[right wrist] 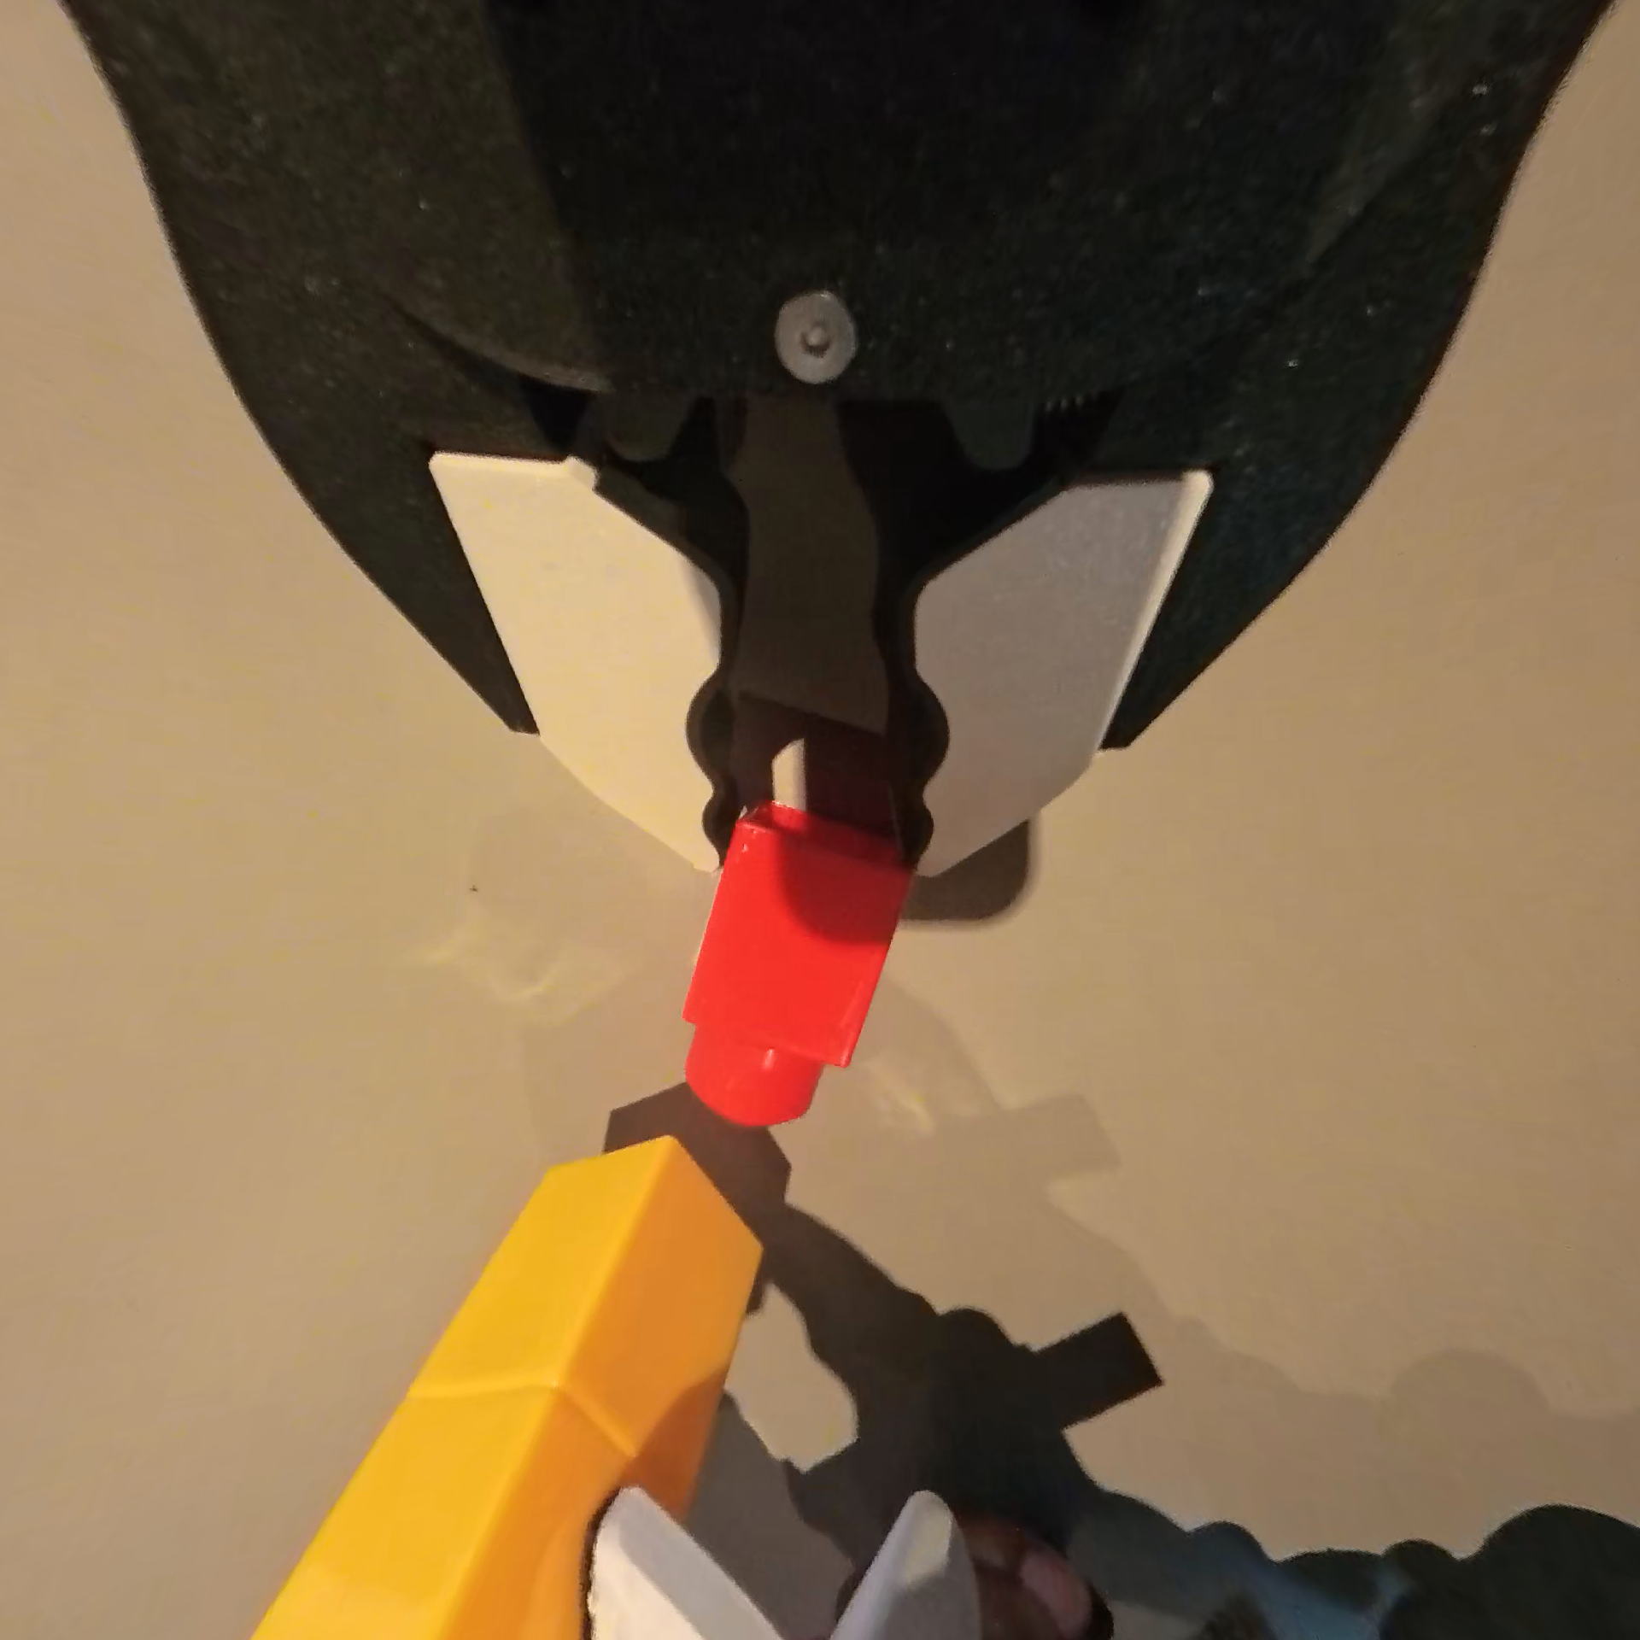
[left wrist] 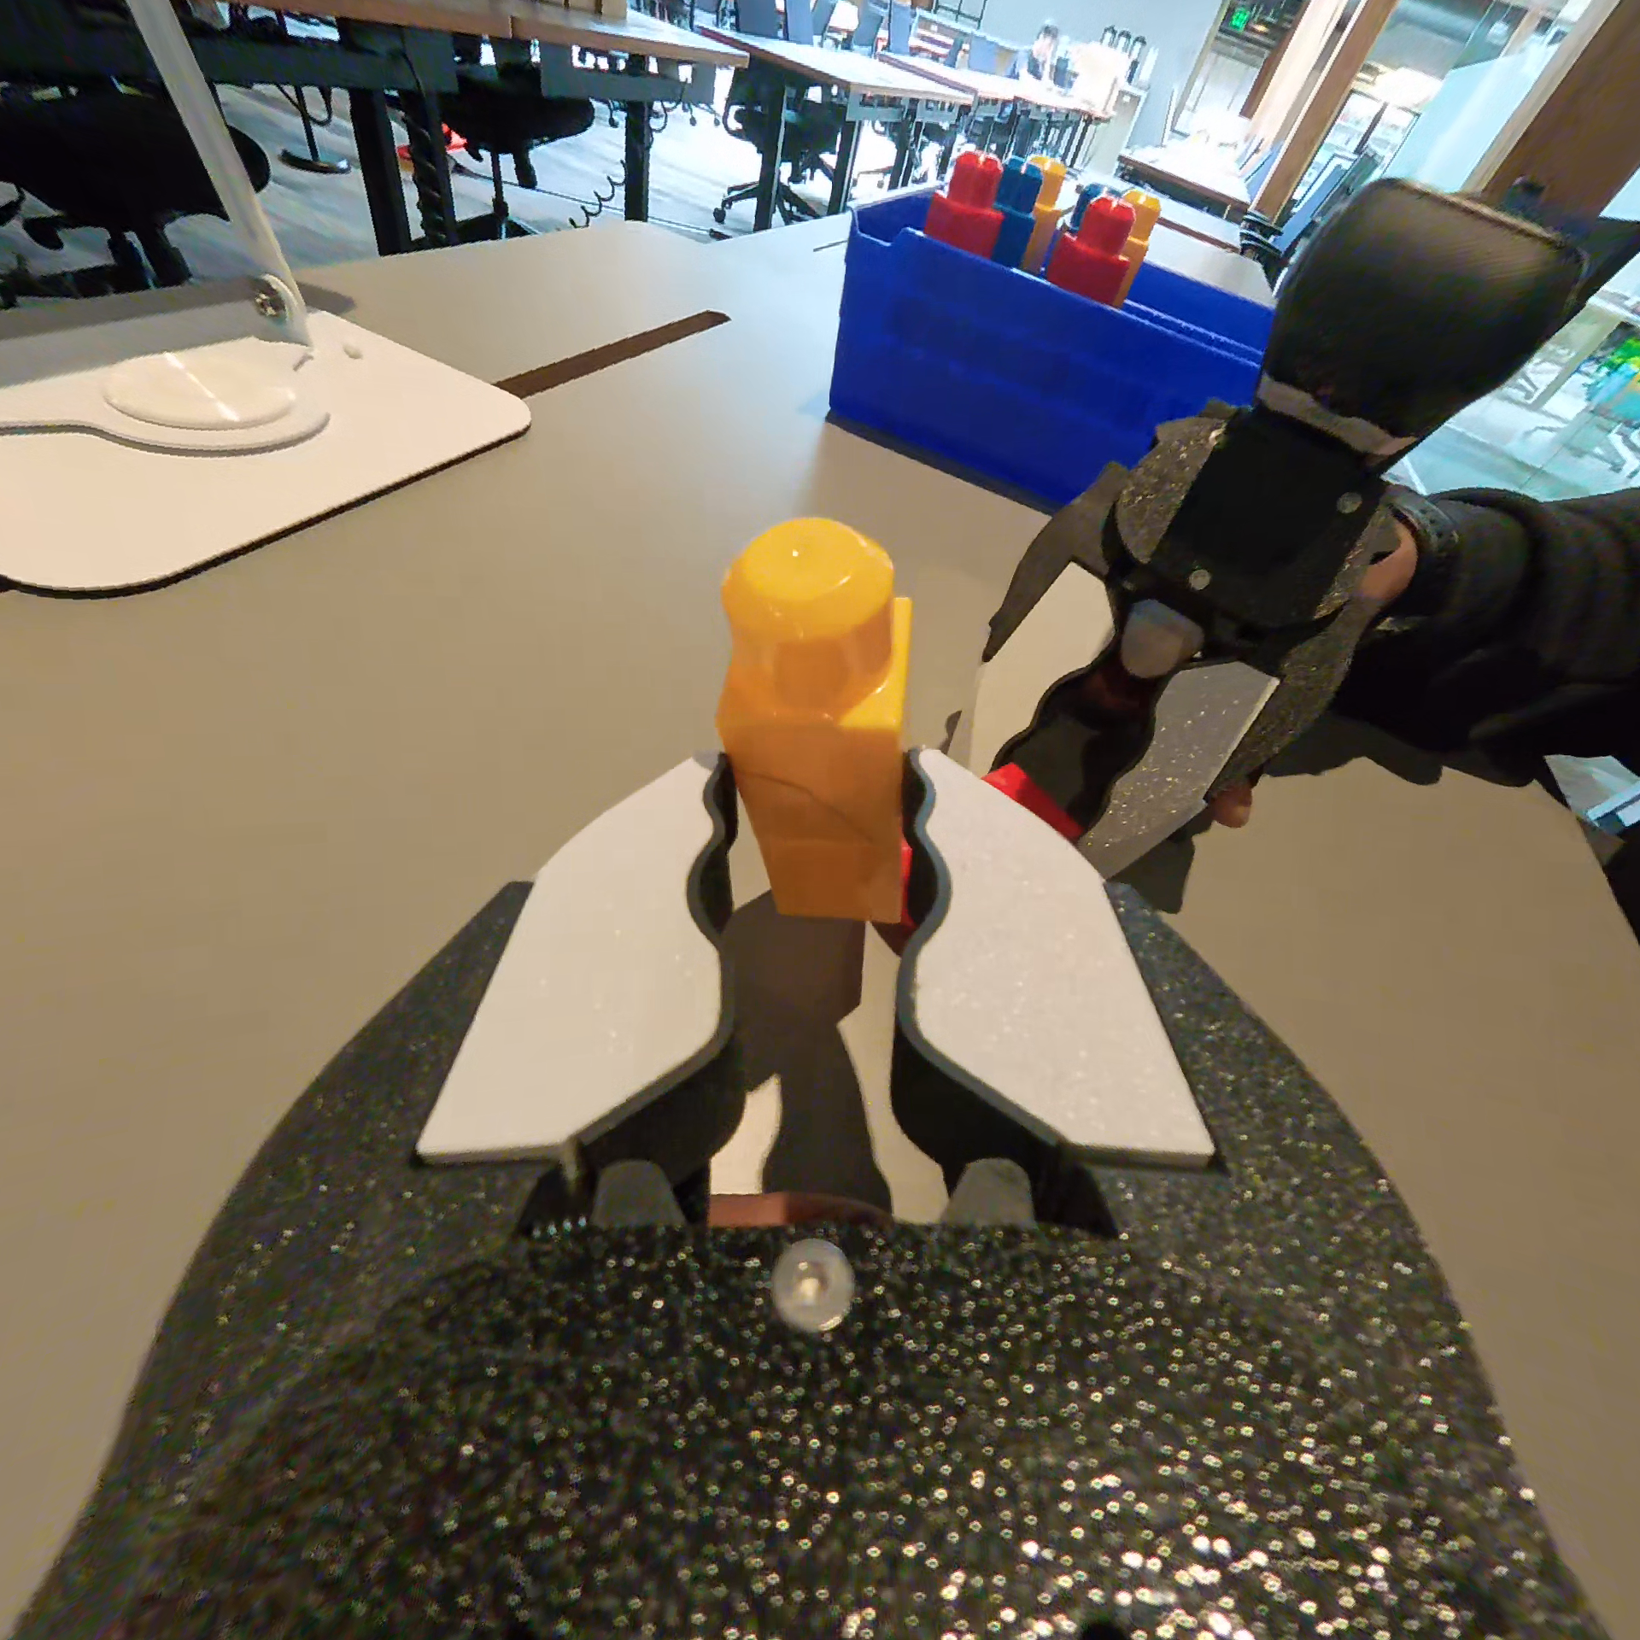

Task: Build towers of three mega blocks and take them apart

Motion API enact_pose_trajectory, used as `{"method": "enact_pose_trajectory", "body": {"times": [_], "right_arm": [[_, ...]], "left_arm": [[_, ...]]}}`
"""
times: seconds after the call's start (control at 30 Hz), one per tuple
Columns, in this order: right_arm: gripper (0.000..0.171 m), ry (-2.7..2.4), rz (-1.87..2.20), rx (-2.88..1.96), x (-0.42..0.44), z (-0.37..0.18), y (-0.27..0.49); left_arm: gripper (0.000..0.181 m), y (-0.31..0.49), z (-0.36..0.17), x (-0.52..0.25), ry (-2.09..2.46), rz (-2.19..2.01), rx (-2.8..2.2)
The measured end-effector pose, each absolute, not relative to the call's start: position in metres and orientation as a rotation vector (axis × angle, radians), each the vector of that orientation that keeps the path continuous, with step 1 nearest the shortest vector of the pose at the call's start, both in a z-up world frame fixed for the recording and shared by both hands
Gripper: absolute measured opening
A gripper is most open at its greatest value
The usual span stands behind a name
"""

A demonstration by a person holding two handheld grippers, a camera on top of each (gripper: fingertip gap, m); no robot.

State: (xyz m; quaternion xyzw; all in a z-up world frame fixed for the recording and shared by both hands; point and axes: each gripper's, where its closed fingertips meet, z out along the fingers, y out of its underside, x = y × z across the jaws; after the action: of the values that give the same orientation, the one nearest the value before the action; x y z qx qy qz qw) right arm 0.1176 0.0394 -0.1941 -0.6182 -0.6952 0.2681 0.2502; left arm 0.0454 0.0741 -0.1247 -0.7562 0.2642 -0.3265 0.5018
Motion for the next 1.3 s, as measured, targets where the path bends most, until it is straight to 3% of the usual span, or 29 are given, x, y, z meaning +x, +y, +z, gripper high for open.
{"method": "enact_pose_trajectory", "body": {"times": [0.1, 0.17, 0.23, 0.37, 0.63, 0.77, 0.8, 1.3], "right_arm": [[0.039, -1.928, 0.737, -1.672, 0.121, -0.194, 0.038], [0.062, -1.960, 0.753, -1.667, 0.123, -0.194, 0.035], [0.071, -1.951, 0.789, -1.683, 0.121, -0.192, 0.033], [0.074, -1.886, 0.793, -1.735, 0.113, -0.184, 0.036], [0.070, -1.845, 0.533, -1.795, 0.100, -0.182, 0.044], [0.037, -1.865, 0.515, -1.761, 0.096, -0.184, 0.043], [0.037, -1.856, 0.534, -1.755, 0.095, -0.184, 0.043], [0.037, -1.330, 1.511, -1.500, 0.091, -0.108, 0.054]], "left_arm": [[0.035, 0.075, -0.124, 0.044, 0.630, -0.793, -1.824], [0.035, 0.075, -0.124, 0.043, 0.628, -0.787, -1.827], [0.035, 0.075, -0.125, 0.041, 0.628, -0.778, -1.831], [0.035, 0.077, -0.126, 0.039, 0.625, -0.755, -1.841], [0.035, 0.077, -0.130, 0.041, 0.654, -0.724, -1.859], [0.035, 0.077, -0.129, 0.041, 0.652, -0.723, -1.856], [0.035, 0.077, -0.128, 0.040, 0.649, -0.723, -1.854], [0.035, 0.066, -0.054, 0.040, 0.387, -1.165, -1.395]]}}
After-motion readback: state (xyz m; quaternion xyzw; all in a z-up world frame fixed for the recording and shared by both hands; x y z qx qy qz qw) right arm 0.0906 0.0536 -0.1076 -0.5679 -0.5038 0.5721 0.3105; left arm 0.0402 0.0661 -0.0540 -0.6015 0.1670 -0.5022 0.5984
